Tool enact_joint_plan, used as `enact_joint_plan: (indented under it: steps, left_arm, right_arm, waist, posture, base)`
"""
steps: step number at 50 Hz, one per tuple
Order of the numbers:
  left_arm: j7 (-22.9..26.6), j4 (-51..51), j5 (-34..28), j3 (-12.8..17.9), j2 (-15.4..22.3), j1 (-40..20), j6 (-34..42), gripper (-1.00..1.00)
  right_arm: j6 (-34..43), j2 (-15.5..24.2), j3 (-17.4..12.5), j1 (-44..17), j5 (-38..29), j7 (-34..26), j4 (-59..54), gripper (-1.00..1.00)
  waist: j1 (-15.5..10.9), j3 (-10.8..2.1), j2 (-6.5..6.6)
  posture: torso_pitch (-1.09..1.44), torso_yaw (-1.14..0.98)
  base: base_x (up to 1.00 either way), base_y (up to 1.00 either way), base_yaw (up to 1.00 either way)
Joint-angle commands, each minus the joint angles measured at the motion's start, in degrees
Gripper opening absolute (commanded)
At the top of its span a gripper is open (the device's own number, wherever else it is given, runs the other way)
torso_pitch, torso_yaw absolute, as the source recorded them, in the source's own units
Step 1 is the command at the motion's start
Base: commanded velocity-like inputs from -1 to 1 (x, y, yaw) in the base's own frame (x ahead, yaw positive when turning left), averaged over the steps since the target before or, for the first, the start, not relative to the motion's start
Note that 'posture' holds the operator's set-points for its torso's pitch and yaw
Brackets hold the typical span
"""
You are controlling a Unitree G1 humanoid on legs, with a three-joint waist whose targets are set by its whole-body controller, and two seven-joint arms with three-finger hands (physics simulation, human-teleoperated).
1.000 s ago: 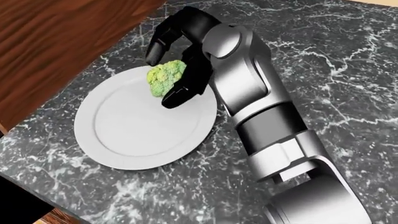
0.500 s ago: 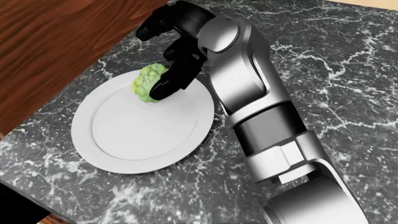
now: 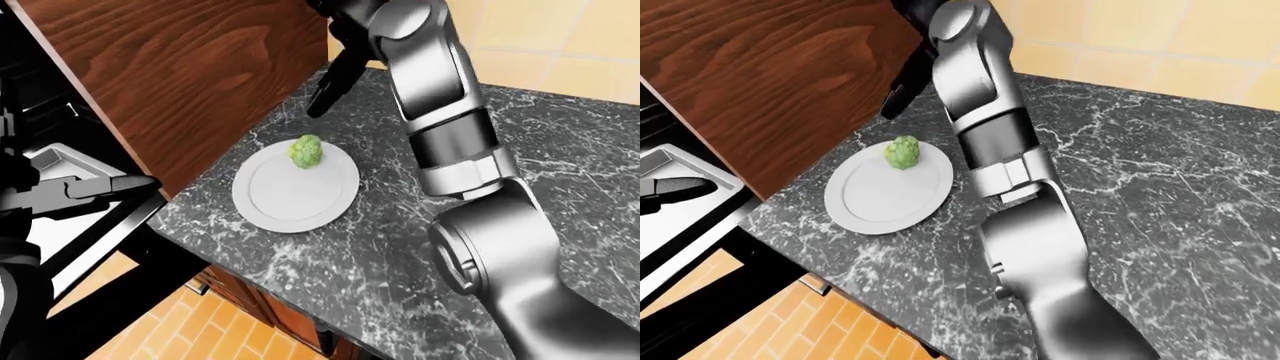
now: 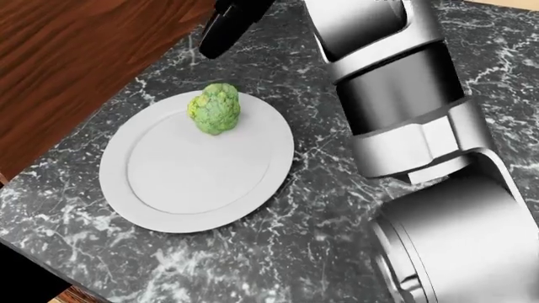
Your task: Pick the broccoli from the oven and place it on the plate on the counter.
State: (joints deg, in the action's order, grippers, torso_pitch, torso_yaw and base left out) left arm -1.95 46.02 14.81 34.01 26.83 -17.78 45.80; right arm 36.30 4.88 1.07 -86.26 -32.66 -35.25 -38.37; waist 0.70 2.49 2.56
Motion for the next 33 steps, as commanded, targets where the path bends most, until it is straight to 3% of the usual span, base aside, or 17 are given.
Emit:
enact_joint_plan:
  steps: [1, 11, 18, 22, 28, 33]
  left_arm:
    - [-0.2, 1.4, 0.0, 0.9, 1.0, -1.0, -1.3, 1.00]
    - [0.0, 1.8, 0.6, 2.3, 1.0, 0.0, -1.4, 1.00]
    - [-0.3, 3.3, 1.3, 3.3, 1.6, -0.1, 0.5, 1.00]
    - [-0.4, 4.1, 2.2, 4.5, 2.1, -0.1, 1.7, 1.00]
    - [-1.1, 4.8, 3.5, 5.5, 3.4, -0.9, 3.5, 1.00]
    - [-1.3, 4.9, 4.4, 6.3, 3.8, -0.5, 3.3, 1.00]
  right_arm:
    - [-0.1, 1.2, -0.7, -4.4, 0.4, 0.7, 1.3, 1.00]
    - [0.4, 6.0, -3.5, -13.0, 3.7, 7.9, 2.3, 1.00]
    - [6.4, 8.5, -2.4, -8.7, 2.4, 8.8, 17.3, 1.00]
    - [10.9, 10.3, -3.8, -9.3, 1.4, 8.5, 24.8, 1.00]
    - [20.1, 12.3, -3.2, -5.9, -1.1, 5.1, 37.5, 1.00]
    - [23.1, 14.4, -3.5, -5.0, -3.3, 3.5, 43.2, 1.00]
  waist:
    - [0.0, -1.34, 0.39]
    - [-0.2, -0.84, 0.34]
    - [-0.3, -0.39, 0.05]
    - [-0.3, -0.20, -0.14]
    - [-0.4, 0.33, -0.29]
    - [-0.3, 0.37, -0.38]
  posture:
    - [0.00, 0.00]
    - [0.00, 0.00]
    - [0.00, 0.00]
    - [0.00, 0.00]
    - [0.00, 0.00]
    - [0.00, 0.00]
  base:
    - [0.00, 0.00, 0.00]
    - [0.00, 0.00, 0.00]
    - [0.00, 0.00, 0.00]
    - [0.00, 0.00, 0.00]
    - [0.00, 0.00, 0.00]
    - [0.00, 0.00, 0.00]
